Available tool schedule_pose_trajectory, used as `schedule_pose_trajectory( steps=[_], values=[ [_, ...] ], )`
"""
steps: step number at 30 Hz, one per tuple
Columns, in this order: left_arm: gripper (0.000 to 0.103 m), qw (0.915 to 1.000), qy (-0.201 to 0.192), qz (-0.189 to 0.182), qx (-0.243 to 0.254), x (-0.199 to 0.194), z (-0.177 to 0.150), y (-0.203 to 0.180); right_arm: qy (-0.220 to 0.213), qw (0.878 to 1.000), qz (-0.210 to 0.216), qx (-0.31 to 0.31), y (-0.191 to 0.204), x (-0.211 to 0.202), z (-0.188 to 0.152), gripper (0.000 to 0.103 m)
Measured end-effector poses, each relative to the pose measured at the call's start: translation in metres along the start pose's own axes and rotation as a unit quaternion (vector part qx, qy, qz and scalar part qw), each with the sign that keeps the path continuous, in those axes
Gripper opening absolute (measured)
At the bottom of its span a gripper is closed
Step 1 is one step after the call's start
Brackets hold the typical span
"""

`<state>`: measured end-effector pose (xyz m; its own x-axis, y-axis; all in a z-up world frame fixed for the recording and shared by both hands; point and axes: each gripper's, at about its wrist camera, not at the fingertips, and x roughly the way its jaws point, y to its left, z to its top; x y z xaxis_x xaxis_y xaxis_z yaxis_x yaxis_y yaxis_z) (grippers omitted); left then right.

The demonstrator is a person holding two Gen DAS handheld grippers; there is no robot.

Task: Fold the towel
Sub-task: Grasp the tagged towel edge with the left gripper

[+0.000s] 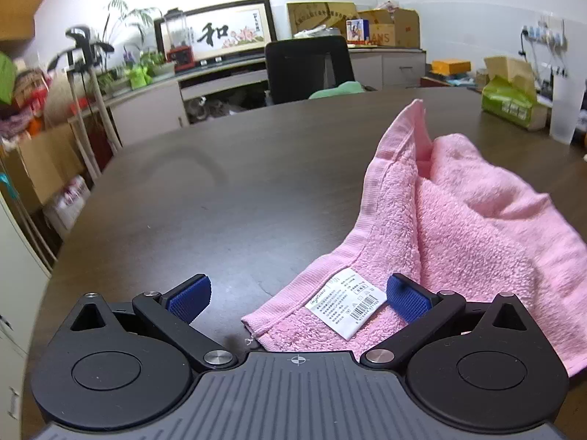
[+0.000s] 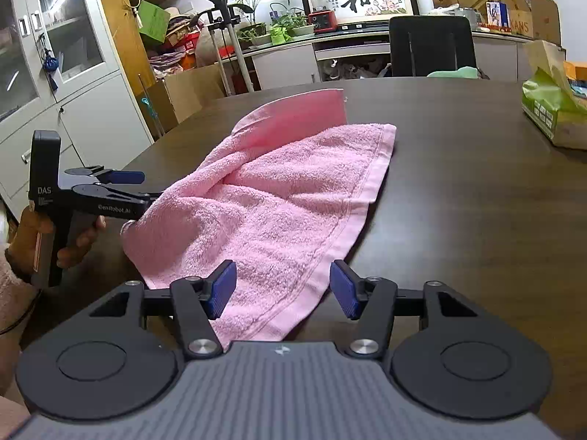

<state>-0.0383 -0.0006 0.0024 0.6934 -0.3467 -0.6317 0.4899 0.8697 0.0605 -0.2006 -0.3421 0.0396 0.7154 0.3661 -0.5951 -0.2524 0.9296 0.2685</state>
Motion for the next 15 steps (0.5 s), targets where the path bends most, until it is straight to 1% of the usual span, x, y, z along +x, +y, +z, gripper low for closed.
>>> schedule_pose_trajectory(
  steps=[3,4,7,10,12,14,15],
  values=[
    [0.103,0.9997,0.006,-0.018,-0.014,-0.004,0.001,0.009,0.003,1.0,-0.001,-0.001,0.001,-0.001,-0.004,0.064],
    [0.103,0.9994,0.007,-0.029,-0.016,-0.005,0.0,0.011,0.004,1.0,-0.002,-0.001,0.001,-0.001,-0.006,0.064],
    [0.102,0.9987,0.007,-0.047,-0.018,-0.006,0.0,0.015,0.007,1.0,-0.003,-0.002,0.002,-0.002,-0.01,0.064],
    [0.096,0.9987,0.019,-0.047,-0.007,-0.002,-0.001,0.012,0.009,1.0,-0.004,-0.003,0.003,-0.003,-0.014,0.065],
    [0.096,0.9986,0.022,-0.048,-0.001,-0.001,-0.002,0.01,0.011,1.0,-0.005,-0.004,0.004,-0.004,-0.017,0.065],
    [0.09,0.9984,0.02,-0.052,0.002,-0.002,-0.002,0.009,0.013,1.0,-0.006,-0.005,0.005,-0.005,-0.02,0.065],
    [0.089,0.9984,0.019,-0.054,0.004,-0.003,-0.002,0.009,0.013,1.0,-0.008,-0.002,-0.008,0.019,-0.021,0.066]
  ],
)
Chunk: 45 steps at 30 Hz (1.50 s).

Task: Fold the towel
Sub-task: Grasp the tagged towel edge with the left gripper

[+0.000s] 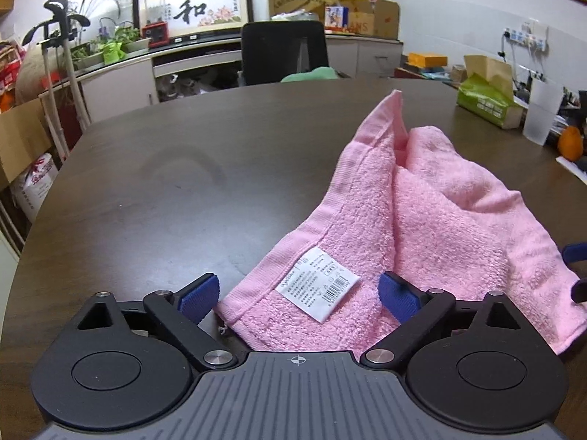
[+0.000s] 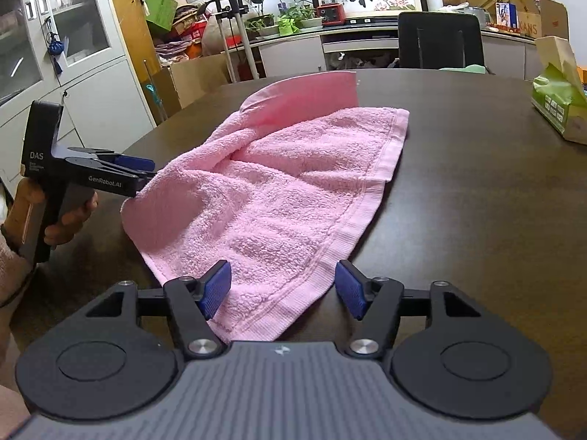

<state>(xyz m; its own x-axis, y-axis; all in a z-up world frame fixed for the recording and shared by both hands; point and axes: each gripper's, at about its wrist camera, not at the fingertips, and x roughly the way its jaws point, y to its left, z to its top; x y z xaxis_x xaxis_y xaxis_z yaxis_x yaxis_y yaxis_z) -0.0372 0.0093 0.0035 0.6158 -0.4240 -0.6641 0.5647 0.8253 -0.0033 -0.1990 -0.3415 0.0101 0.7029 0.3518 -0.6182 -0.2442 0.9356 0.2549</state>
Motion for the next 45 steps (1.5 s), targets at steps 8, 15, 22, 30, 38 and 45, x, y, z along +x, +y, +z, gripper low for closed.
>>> schedule_pose_trajectory(
  steps=[8,15,22,30,38,45],
  values=[
    [0.057,0.9997,-0.009,-0.01,0.022,-0.005,0.0,-0.007,-0.003,1.0,-0.014,-0.008,0.002,0.006,-0.001,0.069],
    [0.039,0.9994,-0.005,0.008,0.032,-0.002,0.001,-0.013,-0.004,1.0,-0.022,-0.016,0.008,0.005,-0.003,0.073],
    [0.103,0.9995,-0.029,0.013,0.009,-0.012,0.003,-0.004,-0.006,1.0,-0.022,-0.018,0.008,0.004,-0.004,0.073],
    [0.097,0.9994,0.008,0.024,0.024,0.003,0.002,-0.005,-0.007,1.0,-0.02,-0.018,0.007,0.003,-0.003,0.073],
    [0.067,0.9993,-0.001,-0.005,0.038,-0.002,-0.001,-0.01,-0.009,1.0,-0.017,-0.018,0.005,0.002,-0.002,0.077],
    [0.023,0.9987,-0.009,-0.008,0.049,-0.005,-0.003,-0.019,-0.03,0.999,-0.02,-0.013,0.013,-0.012,-0.006,0.077]
  ],
)
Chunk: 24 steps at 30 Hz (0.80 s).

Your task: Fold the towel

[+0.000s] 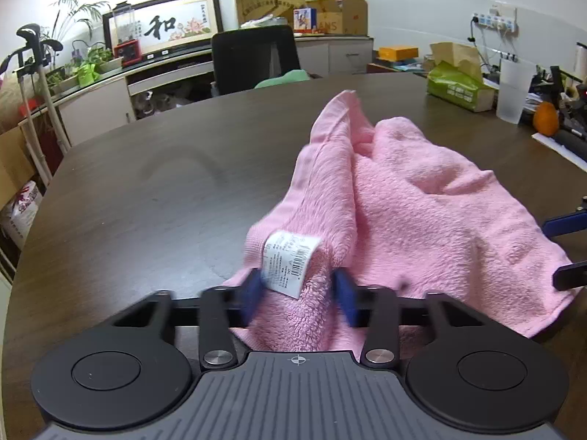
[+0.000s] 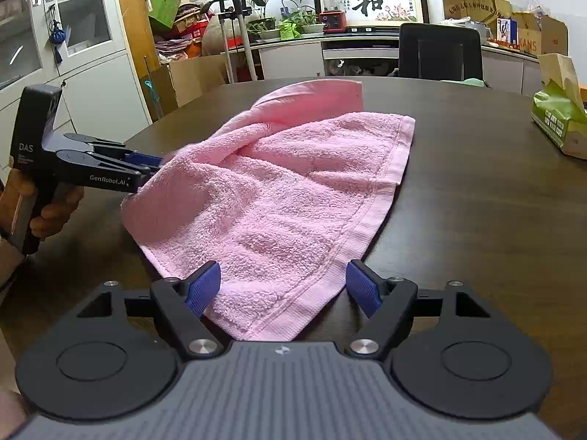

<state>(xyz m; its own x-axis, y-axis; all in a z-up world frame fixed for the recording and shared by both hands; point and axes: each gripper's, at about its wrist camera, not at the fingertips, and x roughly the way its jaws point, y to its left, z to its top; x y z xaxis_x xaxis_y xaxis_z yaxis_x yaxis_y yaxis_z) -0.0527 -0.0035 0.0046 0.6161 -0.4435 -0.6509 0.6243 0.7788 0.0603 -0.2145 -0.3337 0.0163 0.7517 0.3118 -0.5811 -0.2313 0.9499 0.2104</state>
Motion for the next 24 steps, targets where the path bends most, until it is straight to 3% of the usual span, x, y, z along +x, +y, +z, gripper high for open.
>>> schedule_pose_trajectory(
  steps=[2,6,8,10,13,20,24],
  values=[
    [0.013,0.9999,0.0,0.013,0.0,0.0,0.0,-0.003,-0.006,1.0,-0.001,0.002,0.002,-0.004,-0.001,0.077],
    [0.009,0.9986,0.0,0.05,-0.017,-0.002,-0.002,-0.009,-0.019,1.0,-0.003,0.005,0.007,-0.013,-0.003,0.075],
    [0.009,0.9963,0.0,0.077,-0.037,-0.007,-0.006,-0.015,-0.025,1.0,-0.005,0.006,0.009,-0.017,-0.003,0.064],
    [0.009,0.9923,0.004,0.109,-0.059,-0.014,-0.011,-0.022,-0.031,0.999,-0.006,0.008,0.011,-0.021,-0.004,0.033],
    [0.009,0.9851,0.01,0.15,-0.084,-0.022,-0.016,-0.034,-0.041,0.999,-0.008,0.01,0.014,-0.028,-0.005,0.011],
    [0.008,0.9788,0.034,0.126,-0.158,-0.05,-0.014,-0.04,-0.062,0.998,-0.012,0.015,0.022,-0.043,-0.008,0.006],
    [0.008,0.9736,-0.009,0.102,-0.204,-0.084,-0.005,-0.037,-0.112,0.993,-0.001,0.031,0.019,-0.074,-0.004,0.006]
  ],
)
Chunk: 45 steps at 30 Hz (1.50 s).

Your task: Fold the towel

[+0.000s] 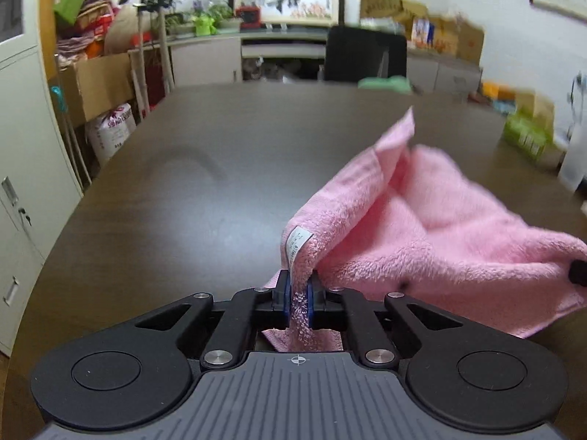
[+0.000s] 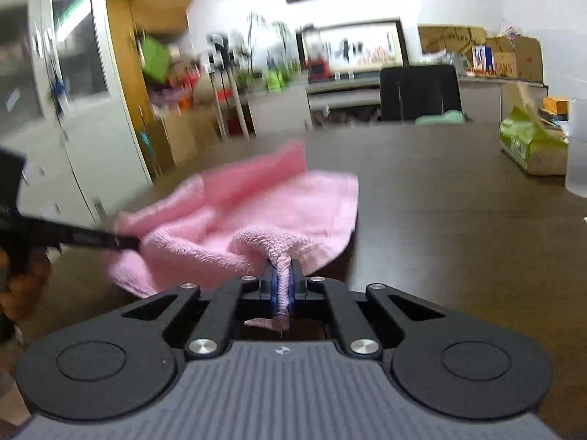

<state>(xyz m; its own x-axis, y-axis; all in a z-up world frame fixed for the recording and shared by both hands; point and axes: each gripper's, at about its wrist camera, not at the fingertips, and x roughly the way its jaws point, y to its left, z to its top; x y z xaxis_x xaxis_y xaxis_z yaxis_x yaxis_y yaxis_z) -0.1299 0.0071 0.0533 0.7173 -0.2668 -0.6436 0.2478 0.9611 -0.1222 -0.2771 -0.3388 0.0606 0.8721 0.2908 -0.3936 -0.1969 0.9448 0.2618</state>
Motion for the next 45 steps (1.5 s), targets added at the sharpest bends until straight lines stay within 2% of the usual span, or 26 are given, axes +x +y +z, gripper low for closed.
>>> schedule_pose_trajectory(
  steps=[3,6,9,12,13,16,19,20,22,24,27,28,30,31,33,34,36,38,40,45],
  values=[
    [0.008,0.9986,-0.011,-0.031,-0.04,-0.013,0.022,0.003,-0.049,0.999,0.006,0.014,-0.006,-0.018,0.025,0.006],
    [0.008,0.9969,-0.004,-0.056,-0.056,-0.003,0.067,-0.002,-0.076,0.997,-0.012,0.018,-0.019,-0.01,0.07,0.006],
    [0.009,0.9952,0.012,-0.057,-0.079,0.024,0.132,-0.004,-0.082,0.995,-0.028,0.039,-0.043,0.014,0.127,0.006],
    [0.009,0.9948,0.011,-0.051,-0.088,0.04,0.185,-0.008,-0.061,0.997,-0.03,0.042,-0.05,0.024,0.121,0.006],
    [0.009,0.995,-0.006,-0.043,-0.09,0.04,0.209,-0.011,-0.054,0.997,-0.03,0.042,-0.052,0.026,0.117,0.006],
    [0.009,0.9948,-0.052,-0.034,-0.08,0.025,0.235,-0.017,-0.03,0.998,-0.03,0.043,-0.057,0.034,0.106,0.006],
    [0.009,0.9947,-0.088,-0.018,-0.052,0.006,0.224,-0.023,-0.006,0.999,-0.031,0.044,-0.062,0.042,0.095,0.006],
    [0.009,0.9947,-0.09,-0.017,-0.046,0.001,0.217,-0.026,0.002,0.999,-0.031,0.044,-0.064,0.045,0.092,0.006],
    [0.009,0.9966,-0.079,-0.006,-0.021,-0.001,0.182,-0.027,0.017,0.998,-0.031,0.044,-0.068,0.05,0.084,0.006],
    [0.009,0.9984,-0.056,0.001,-0.004,0.006,0.15,-0.031,0.033,0.998,-0.031,0.045,-0.071,0.055,0.077,0.006],
    [0.011,0.9996,0.023,0.008,0.014,0.03,0.098,-0.033,0.057,0.997,-0.031,0.045,-0.076,0.063,0.066,0.007],
    [0.011,0.9981,0.059,0.003,0.018,0.041,0.078,-0.035,0.065,0.996,-0.031,0.046,-0.078,0.066,0.062,0.007],
    [0.012,0.9945,0.103,-0.013,0.018,0.052,0.046,-0.036,0.08,0.995,-0.031,0.046,-0.082,0.071,0.054,0.007],
    [0.012,0.9939,0.107,-0.022,0.015,0.051,0.038,-0.034,0.088,0.995,-0.031,0.046,-0.083,0.074,0.051,0.009],
    [0.015,0.9937,0.105,-0.037,0.01,0.045,0.027,-0.032,0.111,0.992,-0.028,0.06,-0.09,0.074,0.04,0.014],
    [0.018,0.9952,0.089,-0.04,0.007,0.036,0.023,-0.029,0.118,0.99,-0.023,0.071,-0.093,0.067,0.034,0.014],
    [0.025,0.9971,0.066,-0.037,0.006,0.023,0.02,-0.023,0.119,0.99,-0.021,0.077,-0.093,0.053,0.028,0.017],
    [0.031,0.9986,0.046,-0.022,0.017,0.012,0.017,-0.019,0.11,0.99,-0.045,0.08,-0.097,0.042,0.03,0.019],
    [0.034,0.9989,0.042,-0.009,0.019,0.009,0.015,-0.013,0.099,0.99,-0.06,0.076,-0.096,0.037,0.034,0.021],
    [0.035,0.9989,0.044,-0.012,0.012,0.014,0.01,-0.003,0.097,0.993,-0.037,0.06,-0.082,0.052,0.045,0.029]
  ],
)
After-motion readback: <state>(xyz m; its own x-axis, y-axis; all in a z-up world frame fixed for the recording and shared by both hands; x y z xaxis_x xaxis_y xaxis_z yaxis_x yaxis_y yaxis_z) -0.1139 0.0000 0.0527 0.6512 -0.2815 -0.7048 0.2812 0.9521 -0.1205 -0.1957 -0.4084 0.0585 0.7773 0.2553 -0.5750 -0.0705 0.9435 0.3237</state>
